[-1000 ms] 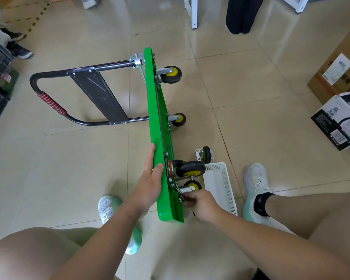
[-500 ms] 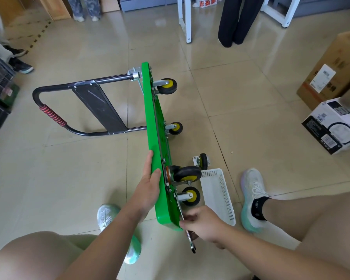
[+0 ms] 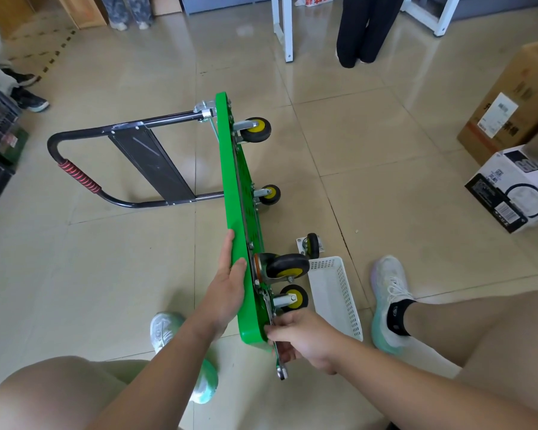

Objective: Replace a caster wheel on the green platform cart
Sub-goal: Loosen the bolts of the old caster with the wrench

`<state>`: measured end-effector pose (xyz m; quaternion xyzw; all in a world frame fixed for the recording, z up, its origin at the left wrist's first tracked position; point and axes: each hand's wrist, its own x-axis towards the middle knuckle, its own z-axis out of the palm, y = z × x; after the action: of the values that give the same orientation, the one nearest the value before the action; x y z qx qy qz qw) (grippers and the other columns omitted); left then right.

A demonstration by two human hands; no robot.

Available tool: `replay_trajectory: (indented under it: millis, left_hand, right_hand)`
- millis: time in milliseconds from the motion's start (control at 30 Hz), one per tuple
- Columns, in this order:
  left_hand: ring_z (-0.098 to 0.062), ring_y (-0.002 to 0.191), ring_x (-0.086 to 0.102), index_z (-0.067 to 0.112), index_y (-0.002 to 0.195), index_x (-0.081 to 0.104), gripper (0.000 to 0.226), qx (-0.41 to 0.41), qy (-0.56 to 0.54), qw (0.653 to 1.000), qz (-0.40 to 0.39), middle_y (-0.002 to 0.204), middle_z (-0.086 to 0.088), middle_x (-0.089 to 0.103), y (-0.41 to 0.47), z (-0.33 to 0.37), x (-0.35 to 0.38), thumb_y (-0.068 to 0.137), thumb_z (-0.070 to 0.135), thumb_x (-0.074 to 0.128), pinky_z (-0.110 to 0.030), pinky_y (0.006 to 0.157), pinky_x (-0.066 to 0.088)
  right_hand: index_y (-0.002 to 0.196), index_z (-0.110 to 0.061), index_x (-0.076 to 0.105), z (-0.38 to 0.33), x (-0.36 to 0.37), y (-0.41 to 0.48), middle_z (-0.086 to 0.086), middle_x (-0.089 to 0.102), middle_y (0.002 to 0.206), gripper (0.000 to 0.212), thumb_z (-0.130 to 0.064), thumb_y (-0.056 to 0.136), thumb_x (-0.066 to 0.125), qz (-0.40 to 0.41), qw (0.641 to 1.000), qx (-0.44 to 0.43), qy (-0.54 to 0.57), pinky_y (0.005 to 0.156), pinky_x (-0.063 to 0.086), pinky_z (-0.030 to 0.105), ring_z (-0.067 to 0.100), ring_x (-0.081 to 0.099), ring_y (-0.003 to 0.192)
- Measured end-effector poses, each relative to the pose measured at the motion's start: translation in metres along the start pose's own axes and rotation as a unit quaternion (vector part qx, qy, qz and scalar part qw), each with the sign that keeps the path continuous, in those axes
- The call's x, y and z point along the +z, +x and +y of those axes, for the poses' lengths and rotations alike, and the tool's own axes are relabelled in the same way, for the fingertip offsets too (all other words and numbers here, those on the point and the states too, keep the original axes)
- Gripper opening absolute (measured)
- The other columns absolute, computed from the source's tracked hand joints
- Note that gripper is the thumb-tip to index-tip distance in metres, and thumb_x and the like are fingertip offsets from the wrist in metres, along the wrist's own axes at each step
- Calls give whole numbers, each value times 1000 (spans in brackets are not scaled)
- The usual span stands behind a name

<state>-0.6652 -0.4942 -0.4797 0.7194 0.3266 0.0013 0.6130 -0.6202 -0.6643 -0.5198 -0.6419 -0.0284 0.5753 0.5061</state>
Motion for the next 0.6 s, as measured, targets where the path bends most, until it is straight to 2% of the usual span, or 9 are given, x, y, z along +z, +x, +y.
replay_trajectory:
  millis: [67,200,333,533,600]
  left_hand:
    - [-15,126,57,77,146,7,56,3,8,1000,6,152,10,44,0,0,0,107,43,30,-52,113,44]
    - [-14,125,57,76,147,7,57,7,12,1000,10,151,10,44,1,-1,2,109,39,29,-51,113,45]
    - [-13,126,56,74,148,8,57,4,9,1000,13,151,11,44,1,0,1,111,36,29,-50,114,43]
    - [-16,130,55,74,148,8,58,9,5,1000,8,156,9,42,1,0,1,110,37,29,-50,116,41]
    - [-16,131,54,75,147,8,57,9,8,1000,9,156,10,42,0,0,1,110,37,30,-50,117,40]
  right_hand:
    - [98,-3,75,-6,0,-4,6,70,78,13,-13,92,71,0,999,3,33,58,53,26,17,64,66]
    - [106,10,69,-17,-1,-5,10,67,76,25,-10,91,70,9,997,20,72,61,53,29,21,62,64]
    - [98,1,67,-26,3,-5,7,66,72,19,-16,92,71,17,995,46,87,69,48,31,20,61,65]
    - [111,3,64,-34,4,-2,4,69,65,24,-14,95,68,15,989,69,134,54,53,25,13,65,53]
    - [114,4,64,-35,4,-1,5,71,67,28,-16,95,67,12,990,68,119,57,54,26,15,67,57]
